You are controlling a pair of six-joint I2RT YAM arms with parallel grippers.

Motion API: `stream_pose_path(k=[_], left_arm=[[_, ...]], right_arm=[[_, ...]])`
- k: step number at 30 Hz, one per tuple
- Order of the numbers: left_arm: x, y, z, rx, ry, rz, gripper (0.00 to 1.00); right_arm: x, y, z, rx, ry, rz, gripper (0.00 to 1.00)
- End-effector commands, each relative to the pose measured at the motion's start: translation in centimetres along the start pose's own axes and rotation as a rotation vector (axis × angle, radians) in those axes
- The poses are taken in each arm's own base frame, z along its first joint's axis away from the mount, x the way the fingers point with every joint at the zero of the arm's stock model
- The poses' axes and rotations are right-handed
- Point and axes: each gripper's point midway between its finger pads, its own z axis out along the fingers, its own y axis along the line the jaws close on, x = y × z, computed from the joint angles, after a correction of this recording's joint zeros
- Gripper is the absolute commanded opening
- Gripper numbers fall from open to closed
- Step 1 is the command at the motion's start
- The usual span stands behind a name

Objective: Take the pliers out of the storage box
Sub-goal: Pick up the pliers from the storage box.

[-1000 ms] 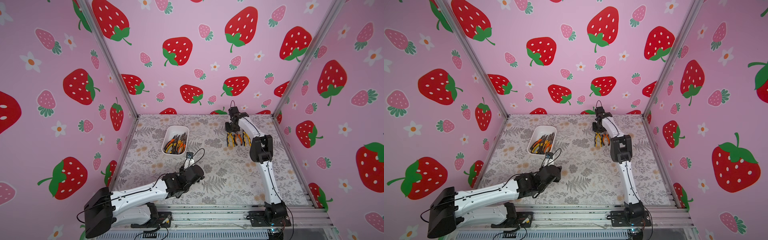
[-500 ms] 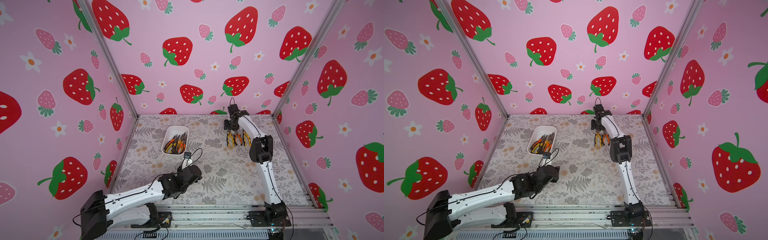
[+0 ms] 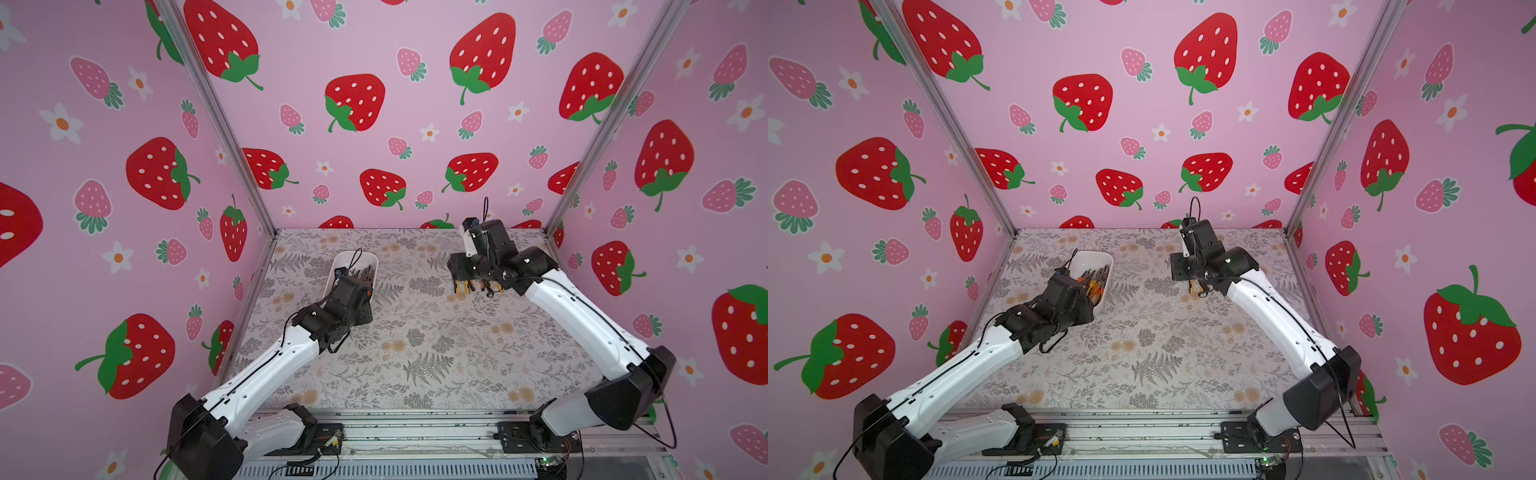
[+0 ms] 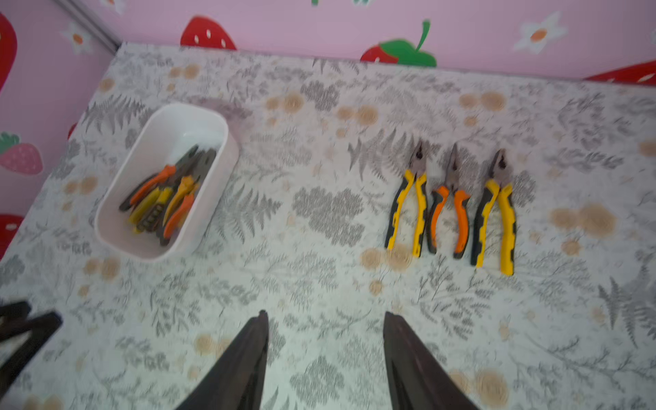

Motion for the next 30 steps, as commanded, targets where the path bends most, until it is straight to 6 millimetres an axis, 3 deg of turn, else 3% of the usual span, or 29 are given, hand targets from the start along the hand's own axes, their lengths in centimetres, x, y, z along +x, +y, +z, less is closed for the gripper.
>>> stream_pose_path(k=[1,4,8,17,21,26,30], left_arm=[[-1.1,-0.4,0.5,0.027,0.13,0.095,0.6],[-2.9,0.5,2.4,-0.028,0.201,0.179,0.56],[-3.9,2.7,5.3,-0.064,0.284,0.188,0.55],[-4.8,6.8,10.8,-0.053,0.383,0.118,0.51],[-5.4,7.3,12.9,-0.047,0.414,0.127,0.47],[-6.9,8.2,15.3,-0.102,0.434,0.211,0.45],[-8.2,9.3,16.1,-0.167,0.43,0.305,0.47]], right_arm=[[4.5,0.9,1.5,0.002,0.07,0.017,0.56],[6.7,1.3,0.8,-0.009,0.076,0.009,0.56],[8.3,1.2,0.5,-0.024,0.094,0.011,0.56],[10.1,0.3,0.6,-0.012,0.117,0.01,0.56],[10.9,0.1,1.2,-0.004,0.135,0.015,0.56],[11.4,0.1,1.5,-0.001,0.151,0.014,0.55],[11.7,-0.1,1.4,0.005,0.162,0.011,0.55]])
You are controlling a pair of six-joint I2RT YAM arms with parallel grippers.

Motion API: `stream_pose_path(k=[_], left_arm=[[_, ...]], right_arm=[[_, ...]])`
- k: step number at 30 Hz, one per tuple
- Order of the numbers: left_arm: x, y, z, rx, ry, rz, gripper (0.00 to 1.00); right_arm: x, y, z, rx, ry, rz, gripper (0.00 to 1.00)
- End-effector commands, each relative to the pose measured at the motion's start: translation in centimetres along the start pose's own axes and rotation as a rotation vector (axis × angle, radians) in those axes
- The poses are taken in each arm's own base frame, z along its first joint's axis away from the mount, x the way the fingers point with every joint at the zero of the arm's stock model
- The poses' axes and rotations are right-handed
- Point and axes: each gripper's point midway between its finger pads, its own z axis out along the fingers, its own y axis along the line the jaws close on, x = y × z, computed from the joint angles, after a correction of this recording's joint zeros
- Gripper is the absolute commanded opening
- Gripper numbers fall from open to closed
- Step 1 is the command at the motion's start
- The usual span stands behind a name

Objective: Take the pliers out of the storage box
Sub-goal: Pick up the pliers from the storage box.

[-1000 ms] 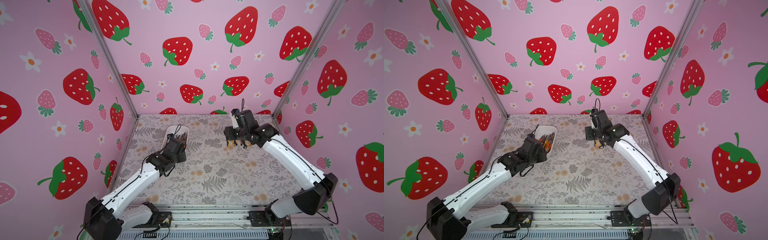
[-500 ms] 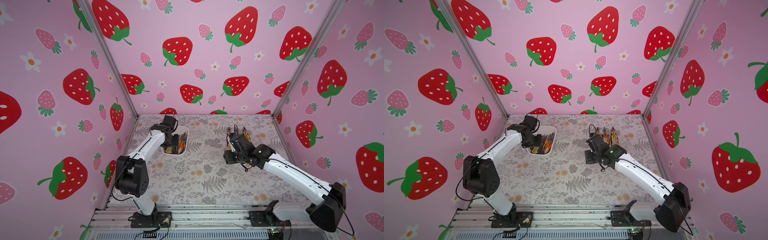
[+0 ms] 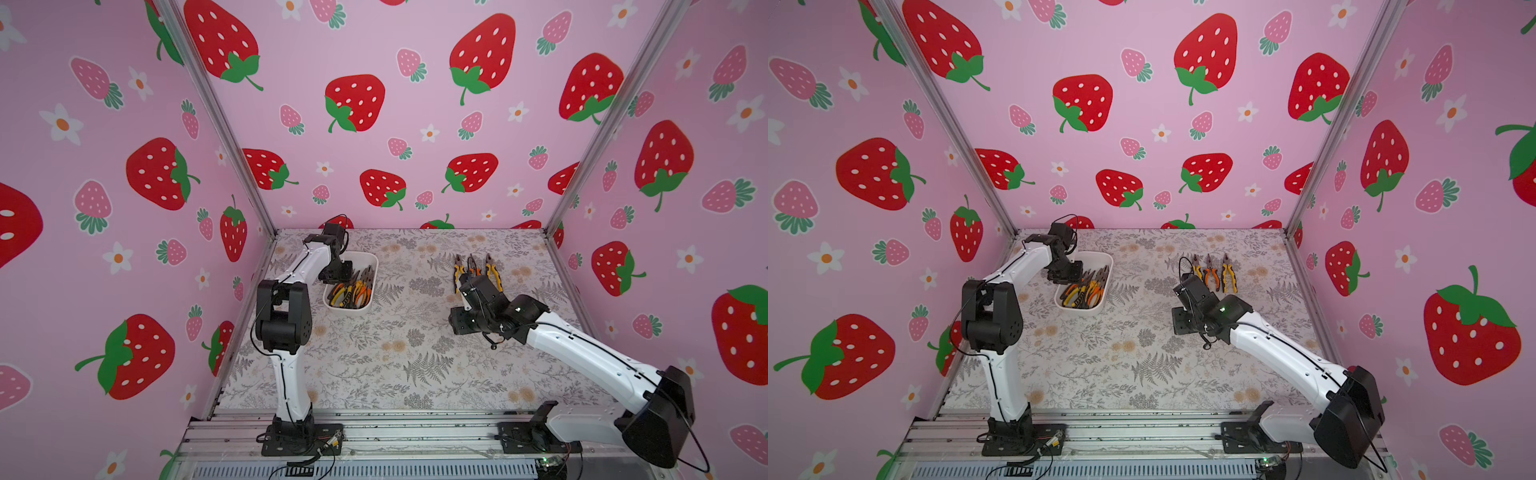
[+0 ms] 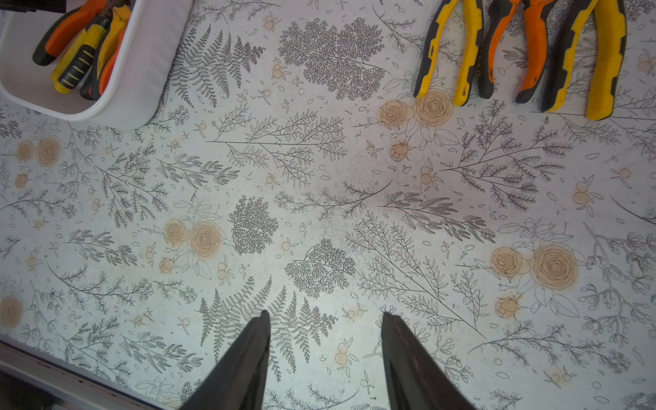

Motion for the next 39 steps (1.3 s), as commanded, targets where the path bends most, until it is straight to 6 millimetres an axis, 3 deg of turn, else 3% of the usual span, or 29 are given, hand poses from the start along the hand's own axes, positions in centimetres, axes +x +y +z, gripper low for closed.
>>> stream_pose_path(k=[1,18,28,33,39], left_arm=[[-0.5,1.8,-0.6,-0.098,0.022,0.099,0.47],[1.1,3.6,3.3,-0.218,0.154,0.229,0.41],[2.7,5.0,1.4,-0.336,0.2,0.209,0.35],[4.0,4.2,0.4,-0.293,0.209,0.192,0.33],[5.5,3.3,0.9,-0.233,0.26,0.172,0.31]], right_arm=[[0.5,-0.1,0.0,0.004,0.013,0.002,0.55],[1.7,-0.3,0.9,0.019,0.076,-0.043,0.56],[1.8,0.1,1.4,0.004,0.082,-0.02,0.56],[1.7,0.5,1.4,-0.012,0.082,-0.007,0.56],[1.9,0.3,0.9,-0.015,0.074,0.003,0.56]])
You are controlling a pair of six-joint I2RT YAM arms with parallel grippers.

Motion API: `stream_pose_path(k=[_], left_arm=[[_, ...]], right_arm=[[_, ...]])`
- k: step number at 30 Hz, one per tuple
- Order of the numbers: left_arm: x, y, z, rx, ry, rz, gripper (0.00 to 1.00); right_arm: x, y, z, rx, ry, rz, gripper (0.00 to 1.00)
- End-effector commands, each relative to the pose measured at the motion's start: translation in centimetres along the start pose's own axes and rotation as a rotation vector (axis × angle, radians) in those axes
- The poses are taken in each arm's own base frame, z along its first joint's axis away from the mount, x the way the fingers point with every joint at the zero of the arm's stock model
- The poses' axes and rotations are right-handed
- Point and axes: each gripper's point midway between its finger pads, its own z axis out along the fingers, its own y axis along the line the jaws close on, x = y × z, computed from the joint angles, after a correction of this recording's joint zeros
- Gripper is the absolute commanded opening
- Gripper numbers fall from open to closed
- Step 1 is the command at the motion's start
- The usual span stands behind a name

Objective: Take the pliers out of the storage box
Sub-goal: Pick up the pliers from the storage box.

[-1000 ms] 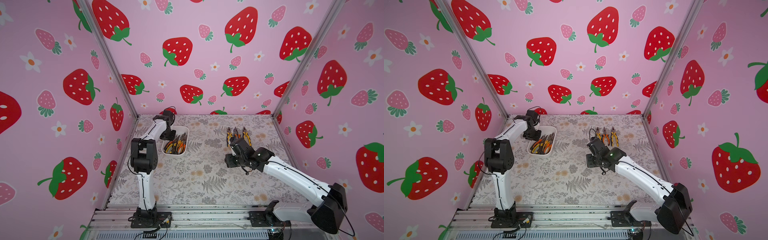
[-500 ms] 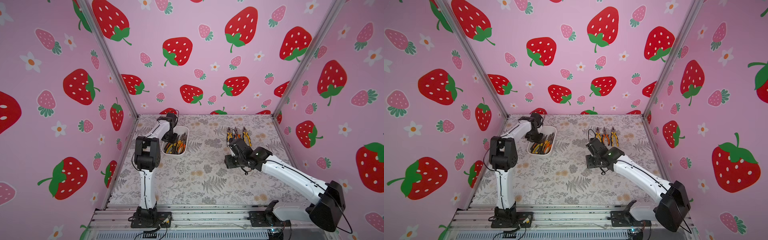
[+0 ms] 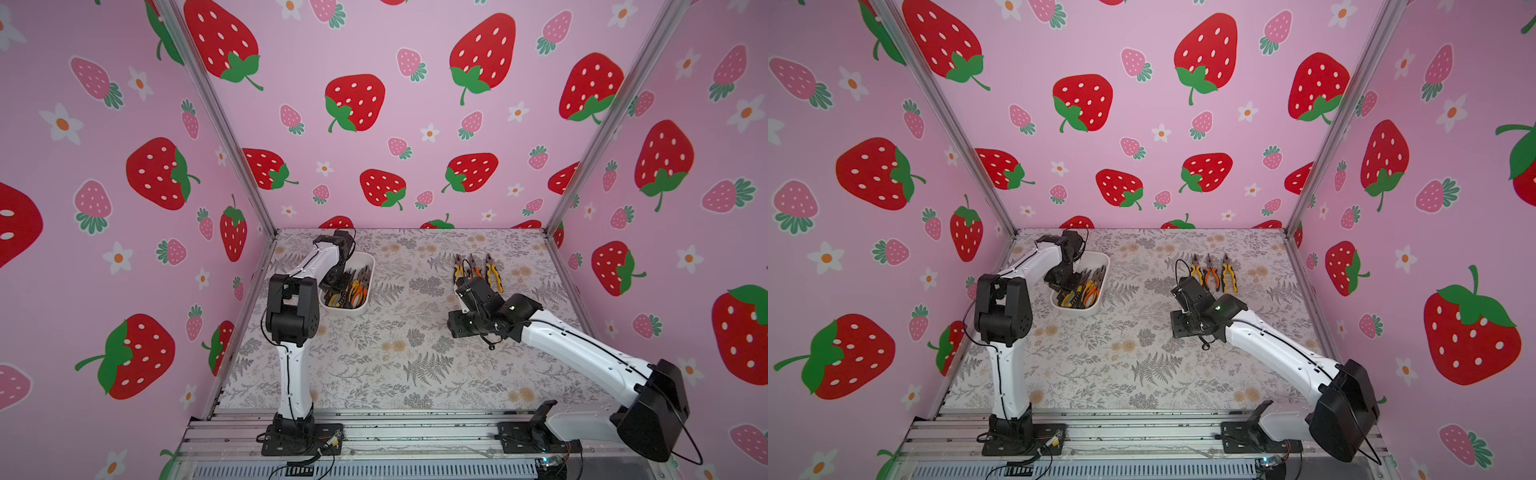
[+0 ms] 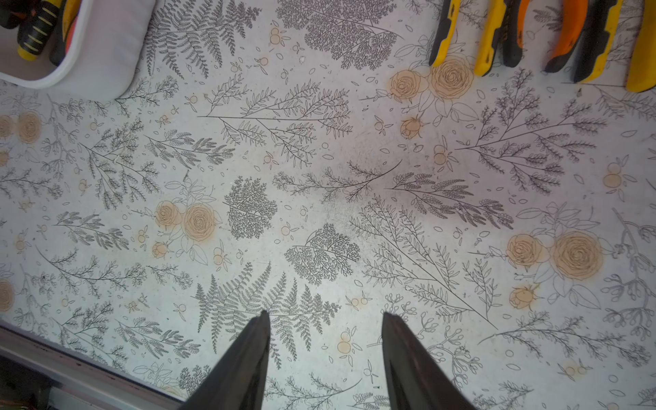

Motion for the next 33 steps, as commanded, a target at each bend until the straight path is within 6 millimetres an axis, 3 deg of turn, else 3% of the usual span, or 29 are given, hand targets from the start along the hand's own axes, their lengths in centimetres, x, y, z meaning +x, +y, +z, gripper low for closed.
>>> stream_pose_path(k=[1,6,12,21,23,24,28,33], left_arm=[[1.7,-0.3,0.0,0.022,0.057,-0.015,0.31],[2.1,-0.5,1.5,0.013,0.093,-0.015,0.32],[1.2,-0.2,1.8,-0.006,0.067,-0.027,0.32],[0.9,-0.5,1.7,0.003,0.055,-0.035,0.1],[0.7,-0.4,1.2,0.0,0.036,-0.042,0.07],[0.7,-0.3,1.0,-0.001,0.029,-0.044,0.0],[0.3,0.0,-0.8,-0.009,-0.022,-0.07,0.0],[-0.4,0.7,-4.9,-0.037,-0.163,-0.118,0.0]], right_arm=[[0.6,0.0,-0.3,-0.01,0.003,0.012,0.56],[0.6,-0.3,-0.8,-0.006,-0.002,0.012,0.56],[0.7,-0.3,-0.9,-0.005,-0.002,0.011,0.55],[0.8,-0.2,-0.8,-0.012,0.004,0.015,0.55],[0.7,-0.2,-0.9,-0.013,0.001,0.013,0.55],[0.7,-0.2,-0.9,-0.011,0.001,0.013,0.55],[0.7,0.0,-1.0,-0.016,-0.003,0.012,0.55],[0.9,0.1,-1.0,-0.015,0.0,0.01,0.55]])
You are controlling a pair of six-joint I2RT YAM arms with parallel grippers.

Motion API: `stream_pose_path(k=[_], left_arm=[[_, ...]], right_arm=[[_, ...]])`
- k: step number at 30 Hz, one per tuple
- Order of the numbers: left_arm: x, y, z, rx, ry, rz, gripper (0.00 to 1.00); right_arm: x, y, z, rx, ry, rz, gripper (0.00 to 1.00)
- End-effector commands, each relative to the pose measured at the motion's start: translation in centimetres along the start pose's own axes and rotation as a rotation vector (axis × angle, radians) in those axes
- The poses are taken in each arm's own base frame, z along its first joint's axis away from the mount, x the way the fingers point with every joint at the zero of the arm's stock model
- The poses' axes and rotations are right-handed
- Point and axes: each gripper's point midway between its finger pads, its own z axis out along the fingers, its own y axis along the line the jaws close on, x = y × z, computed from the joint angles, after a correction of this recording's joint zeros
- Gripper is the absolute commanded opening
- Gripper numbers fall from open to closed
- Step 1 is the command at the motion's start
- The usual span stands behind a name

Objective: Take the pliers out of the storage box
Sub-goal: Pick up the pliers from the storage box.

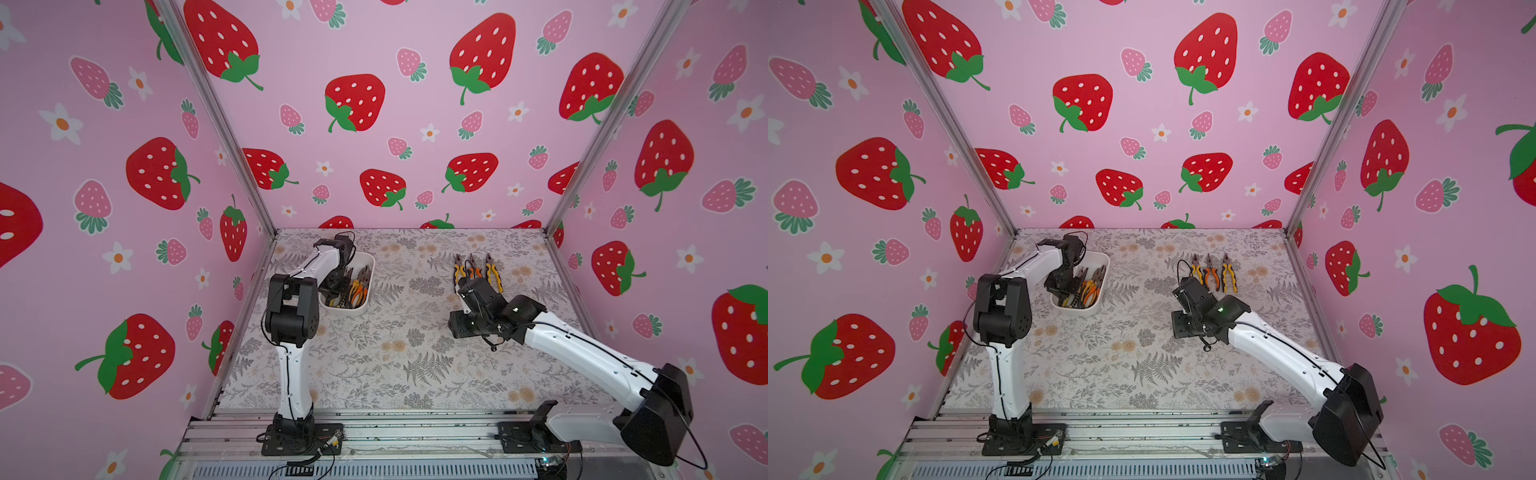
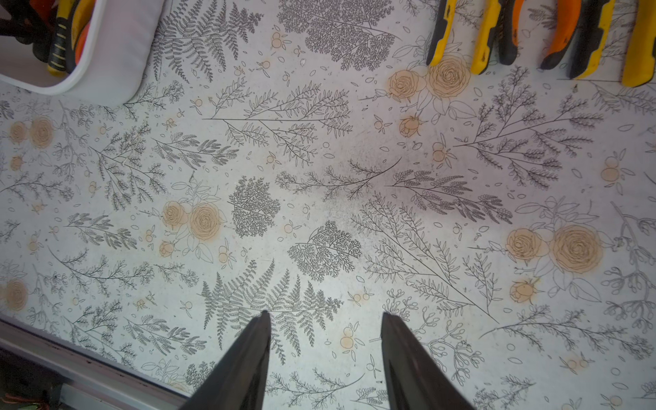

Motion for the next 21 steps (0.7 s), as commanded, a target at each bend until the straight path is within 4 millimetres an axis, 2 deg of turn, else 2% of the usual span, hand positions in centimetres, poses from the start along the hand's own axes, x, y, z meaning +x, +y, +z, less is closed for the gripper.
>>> stream_pose_path(k=[1,8,16,21], left_arm=[[-1.7,1.2,-6.0,-0.018,-0.192,-0.078,0.0],[-2.3,1.2,-10.6,-0.009,-0.337,-0.116,0.0],[-2.3,0.8,-13.2,-0.012,-0.448,-0.142,0.0],[-0.9,-0.4,-14.6,0.056,-0.532,-0.181,0.0]], right_arm=[[0.8,0.0,-0.4,-0.005,0.011,-0.004,0.55],[0.9,0.3,-0.3,0.001,0.01,-0.014,0.55],[1.0,0.7,-0.3,-0.001,0.008,-0.02,0.55],[0.5,1.5,-0.6,-0.034,0.003,-0.025,0.55]])
